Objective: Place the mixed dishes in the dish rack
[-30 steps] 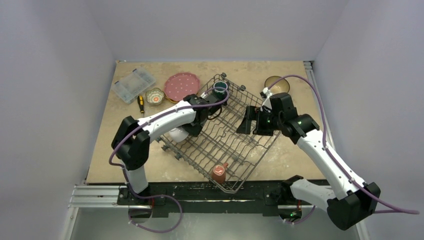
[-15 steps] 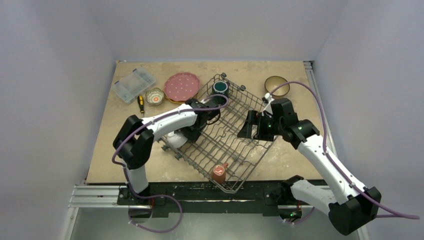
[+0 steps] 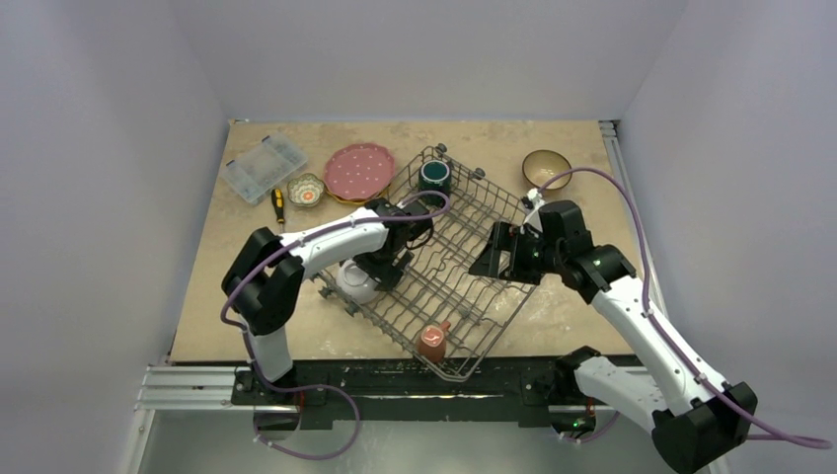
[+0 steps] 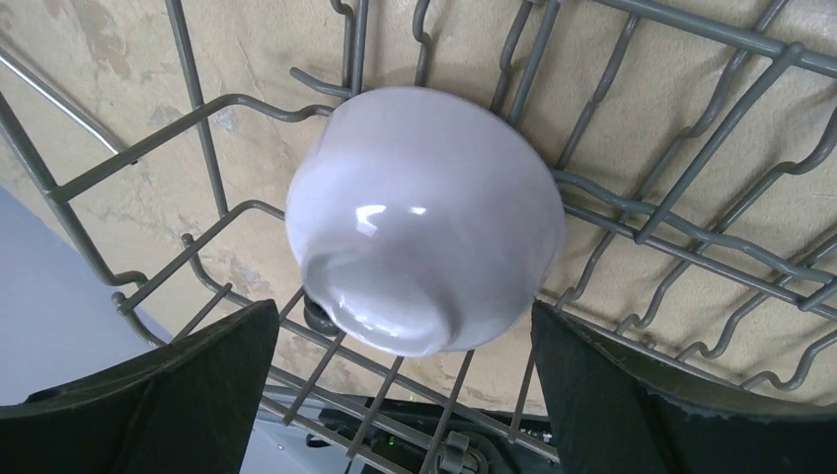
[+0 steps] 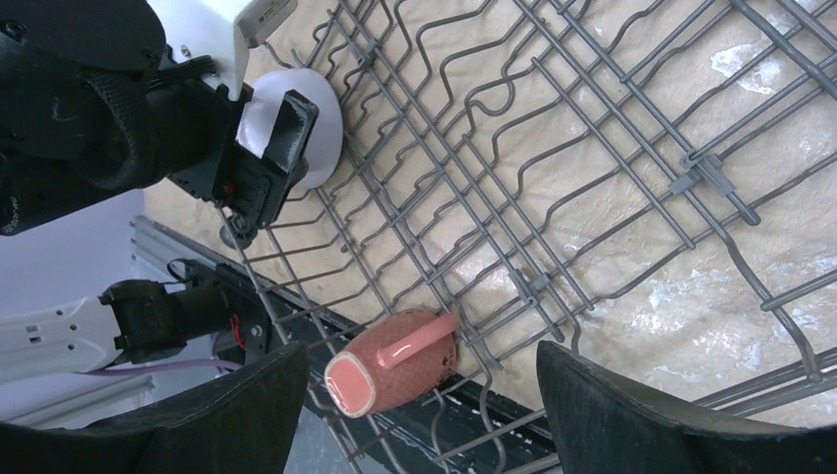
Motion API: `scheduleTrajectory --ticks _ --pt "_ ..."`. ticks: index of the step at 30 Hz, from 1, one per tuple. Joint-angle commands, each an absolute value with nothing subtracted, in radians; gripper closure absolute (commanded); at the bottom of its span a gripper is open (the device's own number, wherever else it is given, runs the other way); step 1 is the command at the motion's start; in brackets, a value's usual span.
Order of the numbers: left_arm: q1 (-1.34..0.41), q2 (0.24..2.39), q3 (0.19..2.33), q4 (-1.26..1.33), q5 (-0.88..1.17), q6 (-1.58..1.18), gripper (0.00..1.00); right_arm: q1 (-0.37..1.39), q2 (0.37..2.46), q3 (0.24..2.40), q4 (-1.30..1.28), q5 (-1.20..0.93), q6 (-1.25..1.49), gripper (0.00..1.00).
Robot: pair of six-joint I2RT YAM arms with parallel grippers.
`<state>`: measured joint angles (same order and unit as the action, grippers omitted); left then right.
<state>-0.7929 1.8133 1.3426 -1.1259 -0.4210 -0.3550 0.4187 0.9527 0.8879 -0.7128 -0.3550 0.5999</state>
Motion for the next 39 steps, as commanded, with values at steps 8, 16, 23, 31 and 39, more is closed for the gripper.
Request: scheduleTrajectory --ticks 8,16,23,31,39 --pt "-0.789 1.63 1.381 -1.149 -0.335 -0.369 0.0 0.417 0.9 0.871 -0.696 -0.364 0.622 0.15" --pt "-0.672 1.175 1.347 -0.895 -0.169 -0.547 0.0 0.418 0.911 0.883 -0.713 -0.361 0.593 0.15" --pt "-0.43 0.988 1.286 -0.823 -0.274 -0.758 0.0 0.418 0.929 0.887 -0.709 -0.36 0.581 0.15" --pt "-0.035 1.192 1.315 -0.995 0.02 -0.962 0.0 0.416 0.985 0.995 -0.702 -0.316 0.568 0.15" --pt "0.114 1.472 1.262 -0.721 0.212 -1.097 0.03 0.416 1.02 1.157 -0.78 -0.101 0.52 0.14"
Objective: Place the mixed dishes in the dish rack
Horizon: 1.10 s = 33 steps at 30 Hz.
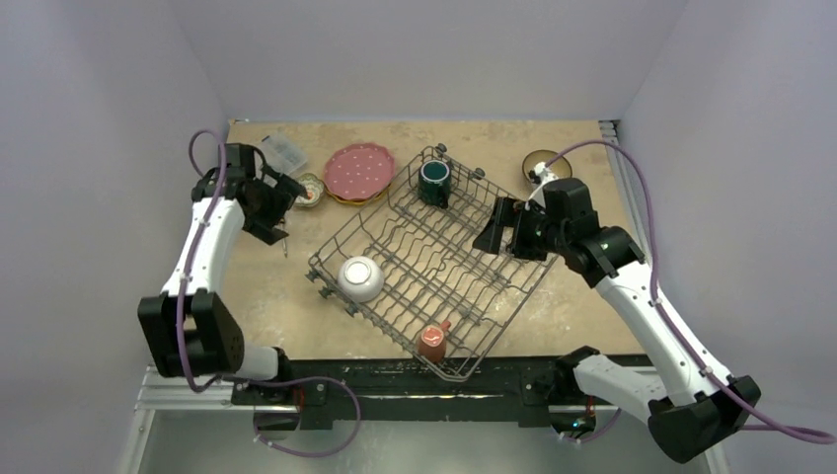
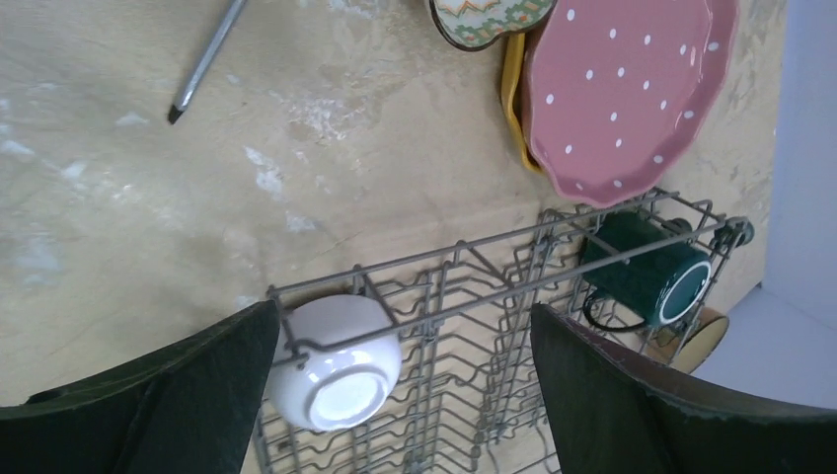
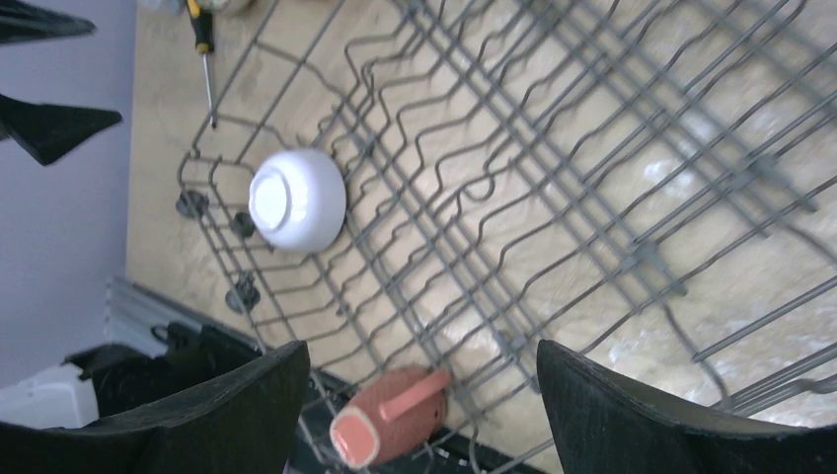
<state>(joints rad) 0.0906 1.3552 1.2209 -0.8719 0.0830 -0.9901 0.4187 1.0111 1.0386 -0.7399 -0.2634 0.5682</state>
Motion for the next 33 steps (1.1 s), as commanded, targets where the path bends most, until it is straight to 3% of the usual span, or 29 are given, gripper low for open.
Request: scheduleTrajectory --ticks 1,5,11,21,29,33 --pt "0.117 1.515 1.278 -0.692 0.216 -1.112 0.05 0.417 1.024 1.184 -0.798 -0.064 0.513 0.14" --pt "0.12 1.661 1.343 -0.658 0.173 -1.202 0.11 0.417 1.028 1.238 -0.817 0.017 0.508 0.07" --pt "0.138 1.821 1.376 -0.63 0.167 -1.353 0.12 0.417 1.078 1.274 -0.822 0.031 0.513 0.07" --pt "0.142 1.89 1.357 -0.654 0.039 -1.499 0.21 0.416 1.059 1.266 -0.834 0.109 0.551 0.06" --pt "0.144 1.959 1.404 -0.659 0.035 -1.509 0.24 0.416 1.121 1.272 -0.822 0.085 0.549 0.06" --pt "0.143 1.986 1.402 -0.646 0.055 -1.54 0.3 0.416 1.14 1.276 -0.819 0.071 0.54 0.06"
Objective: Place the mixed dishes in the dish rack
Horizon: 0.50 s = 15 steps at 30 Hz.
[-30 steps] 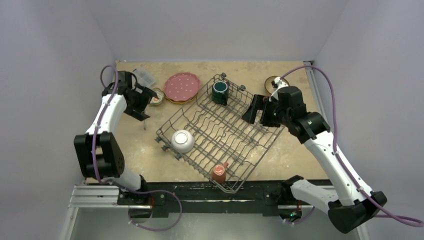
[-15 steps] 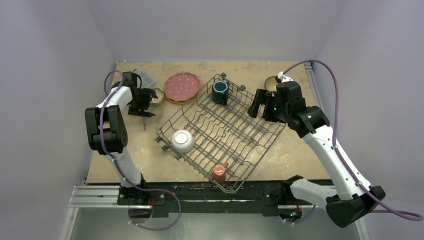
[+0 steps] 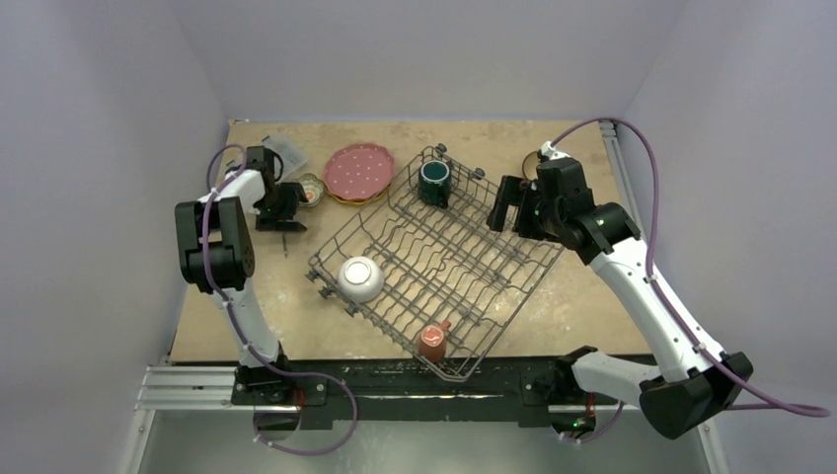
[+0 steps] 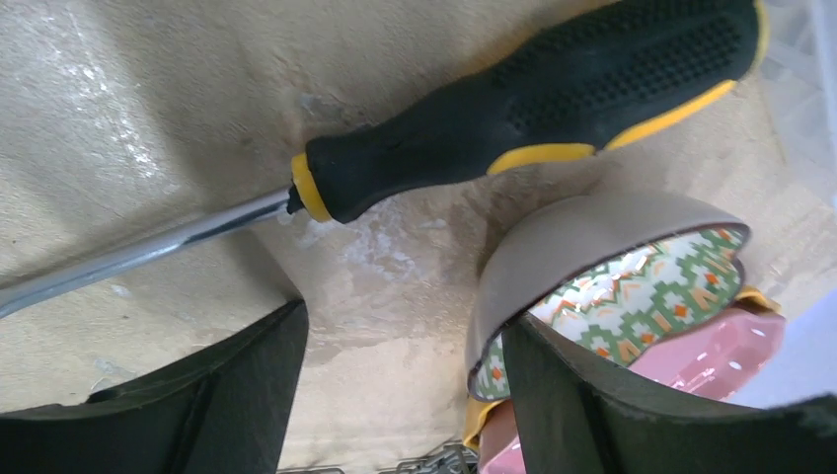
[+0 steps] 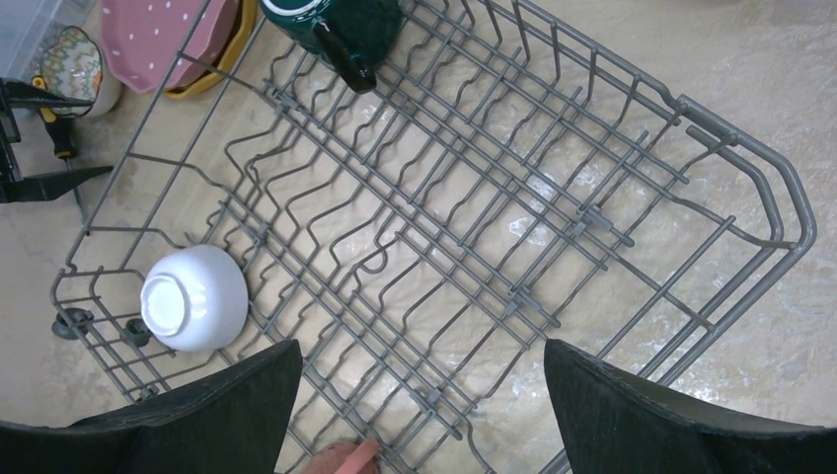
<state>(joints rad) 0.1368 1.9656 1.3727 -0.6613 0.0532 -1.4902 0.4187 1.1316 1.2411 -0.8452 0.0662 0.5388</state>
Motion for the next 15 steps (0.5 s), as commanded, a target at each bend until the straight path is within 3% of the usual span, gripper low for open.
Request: scheduleTrajectory --ticks 1,12,15 --pt "0.143 1.992 1.403 -0.643 0.06 -1.546 0.31 0.416 1.142 1.28 -0.823 0.074 0.539 0.06" --pt "0.143 2.029 1.465 -0.644 0.046 -1.574 0.42 0.416 1.15 1.276 -0.84 0.079 0.55 0.06" --pt "0.143 2.03 1.473 -0.642 0.039 -1.577 0.49 0.417 1.153 1.272 -0.857 0.091 0.565 0.06"
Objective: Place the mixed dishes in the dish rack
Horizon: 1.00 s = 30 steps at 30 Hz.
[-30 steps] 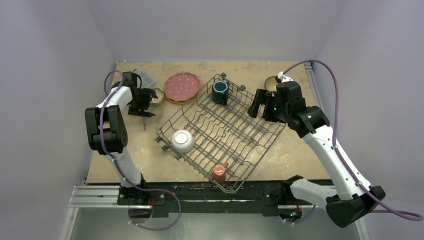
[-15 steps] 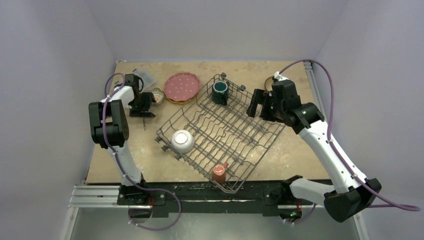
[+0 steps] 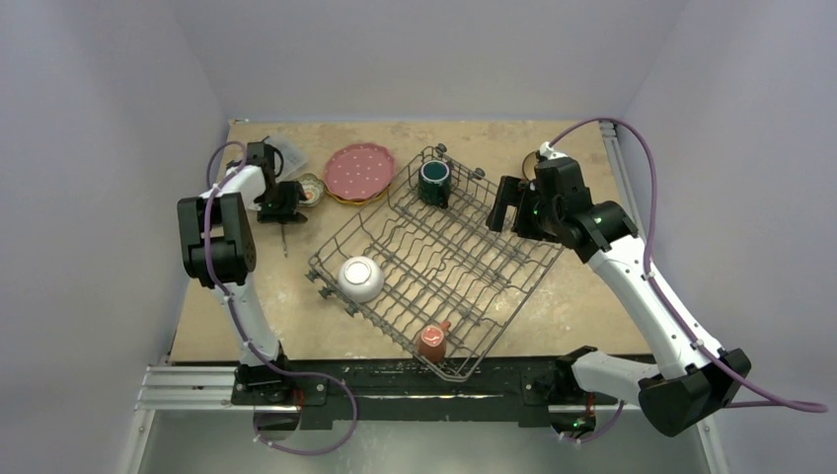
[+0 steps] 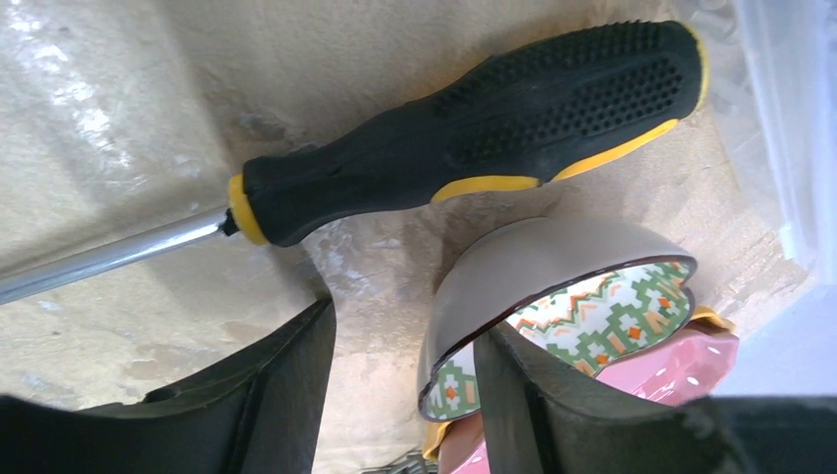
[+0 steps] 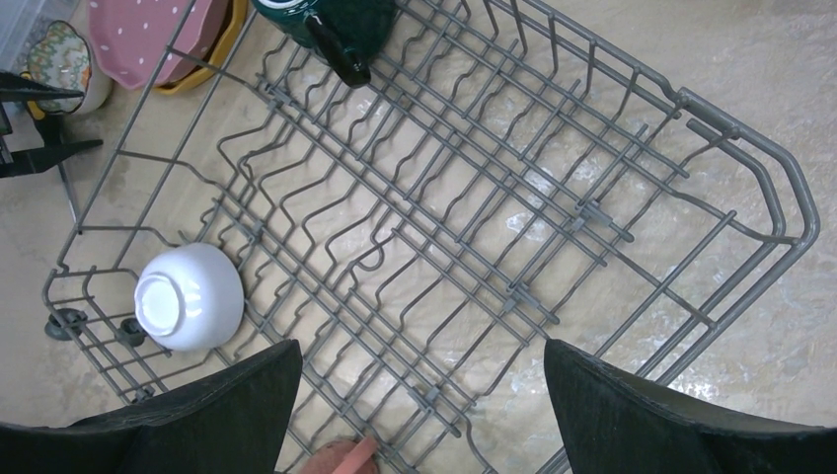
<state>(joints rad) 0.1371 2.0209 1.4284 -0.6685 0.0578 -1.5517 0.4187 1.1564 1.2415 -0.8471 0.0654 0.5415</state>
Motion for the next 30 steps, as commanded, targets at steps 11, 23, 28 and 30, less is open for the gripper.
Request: scheduleTrajectory --ticks 11,23,28,30 --pt "0.148 2.003 1.443 -0.626 0.049 -1.569 0.8 0.417 1.091 1.232 -0.861 0.081 0.59 0.06" --pt "0.17 1.71 1.446 -0.731 -0.013 -1.325 1.0 0.418 1.092 1.283 -0.914 0.178 0.614 0.06" --pt "0.146 1.539 1.378 -0.678 0.11 -1.164 1.0 0.416 1.015 1.223 -0.891 0.152 0.618 0.02" --pt "0.119 1.471 1.334 -0.655 0.165 -1.134 1.0 0.416 0.985 1.179 -0.868 0.077 0.574 0.02"
